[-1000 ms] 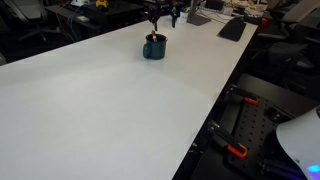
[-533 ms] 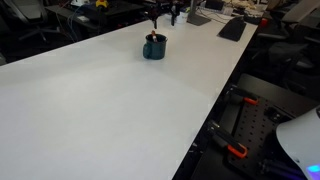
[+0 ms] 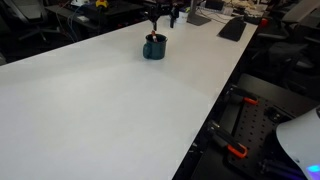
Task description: Take the marker out of the cup
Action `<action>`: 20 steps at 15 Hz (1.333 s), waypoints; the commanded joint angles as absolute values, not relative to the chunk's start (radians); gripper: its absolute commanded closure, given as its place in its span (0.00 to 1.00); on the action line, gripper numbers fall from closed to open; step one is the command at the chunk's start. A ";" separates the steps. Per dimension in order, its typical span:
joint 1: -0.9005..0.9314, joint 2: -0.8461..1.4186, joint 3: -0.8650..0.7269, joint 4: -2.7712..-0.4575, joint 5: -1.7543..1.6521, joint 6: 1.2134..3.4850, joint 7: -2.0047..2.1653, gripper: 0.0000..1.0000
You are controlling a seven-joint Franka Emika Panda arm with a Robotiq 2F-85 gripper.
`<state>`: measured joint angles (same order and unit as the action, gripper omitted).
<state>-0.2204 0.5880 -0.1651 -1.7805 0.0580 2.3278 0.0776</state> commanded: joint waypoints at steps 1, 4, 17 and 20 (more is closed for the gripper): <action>-0.249 0.558 -0.135 -1.795 0.090 2.299 0.001 0.00; -0.261 0.560 -0.124 -1.789 0.094 2.288 -0.044 0.00; -0.138 0.449 -0.061 -1.895 0.079 2.227 0.006 0.00; -0.132 0.454 -0.075 -1.901 0.069 2.278 0.029 0.00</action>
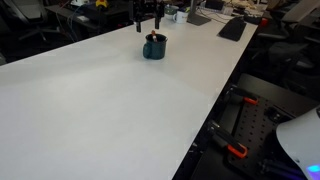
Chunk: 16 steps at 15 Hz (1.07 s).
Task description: Take the marker out of the cup
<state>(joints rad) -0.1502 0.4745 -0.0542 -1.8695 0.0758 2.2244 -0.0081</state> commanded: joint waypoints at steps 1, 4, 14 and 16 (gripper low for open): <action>-0.131 0.455 -0.079 -1.904 0.067 2.298 0.039 0.00; -0.128 0.460 -0.089 -1.909 0.062 2.343 0.062 0.00; -0.100 0.508 -0.144 -1.895 0.009 2.419 0.195 0.00; -0.088 0.517 -0.158 -1.896 -0.007 2.439 0.230 0.00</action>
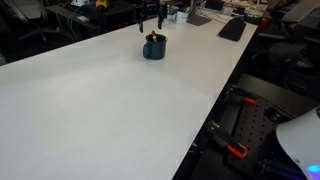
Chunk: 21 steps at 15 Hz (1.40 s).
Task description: Take the marker out of the cup
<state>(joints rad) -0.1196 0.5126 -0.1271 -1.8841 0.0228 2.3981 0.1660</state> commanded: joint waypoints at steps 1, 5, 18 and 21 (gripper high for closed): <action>-0.083 0.519 -0.163 -1.896 -0.014 2.444 0.245 0.00; -0.066 0.528 -0.179 -1.894 -0.029 2.443 0.285 0.00; -0.075 0.541 -0.169 -1.846 -0.009 2.261 0.303 0.00; -0.067 0.540 -0.178 -1.857 -0.016 2.325 0.331 0.00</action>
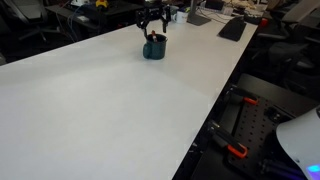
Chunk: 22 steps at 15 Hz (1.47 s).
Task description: Take the marker out of the cup
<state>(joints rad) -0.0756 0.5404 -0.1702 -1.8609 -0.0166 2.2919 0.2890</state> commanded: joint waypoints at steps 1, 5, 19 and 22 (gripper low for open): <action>-0.065 0.540 -0.180 -1.860 -0.017 2.349 0.345 0.00; -0.059 0.545 -0.190 -1.867 -0.023 2.437 0.372 0.00; -0.033 0.558 -0.184 -1.895 -0.024 2.479 0.384 0.00; -0.020 0.579 -0.199 -1.891 -0.020 2.565 0.427 0.00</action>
<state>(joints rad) -0.0434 0.5675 -0.1757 -1.8817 -0.0188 2.4829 0.3734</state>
